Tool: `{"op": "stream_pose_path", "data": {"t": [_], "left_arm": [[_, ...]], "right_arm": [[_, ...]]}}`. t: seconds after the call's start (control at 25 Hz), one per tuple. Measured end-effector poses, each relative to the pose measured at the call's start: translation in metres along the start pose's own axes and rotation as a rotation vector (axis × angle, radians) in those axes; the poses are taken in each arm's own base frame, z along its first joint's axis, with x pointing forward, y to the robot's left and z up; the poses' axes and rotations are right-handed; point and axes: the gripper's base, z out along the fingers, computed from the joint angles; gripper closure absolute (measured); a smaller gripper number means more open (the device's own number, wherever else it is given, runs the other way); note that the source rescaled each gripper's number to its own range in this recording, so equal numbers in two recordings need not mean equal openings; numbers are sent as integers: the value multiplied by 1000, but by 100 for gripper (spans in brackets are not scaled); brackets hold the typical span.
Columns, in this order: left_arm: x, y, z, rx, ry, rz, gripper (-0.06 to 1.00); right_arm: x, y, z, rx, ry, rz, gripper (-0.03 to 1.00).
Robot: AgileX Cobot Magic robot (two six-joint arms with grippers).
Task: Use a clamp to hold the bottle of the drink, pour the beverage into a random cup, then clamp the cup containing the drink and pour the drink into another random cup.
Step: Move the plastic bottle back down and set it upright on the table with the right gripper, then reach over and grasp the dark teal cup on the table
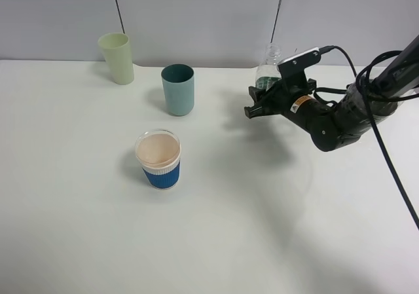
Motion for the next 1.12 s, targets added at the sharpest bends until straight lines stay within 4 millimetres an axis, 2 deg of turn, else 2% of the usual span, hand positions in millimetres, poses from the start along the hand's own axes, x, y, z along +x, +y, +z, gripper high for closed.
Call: {"op": "stream_pose_path", "data": {"t": [0.6, 0.64, 0.8, 0.84, 0.96, 1.12], "left_arm": [[0, 0, 0, 0, 0, 0, -6], [0, 0, 0, 0, 0, 0, -6], [0, 0, 0, 0, 0, 0, -6], [0, 0, 0, 0, 0, 0, -6], [0, 0, 0, 0, 0, 0, -6], [0, 0, 0, 0, 0, 0, -6]], "right_arm": [[0, 2, 0, -19, -4, -3, 95], [0, 2, 0, -20, -4, -2, 89], [4, 3, 0, -27, 22, -2, 50], [5, 3, 0, -28, 27, -2, 43], [5, 3, 0, -29, 29, 5, 34], [5, 3, 0, -29, 29, 8, 32]]}}
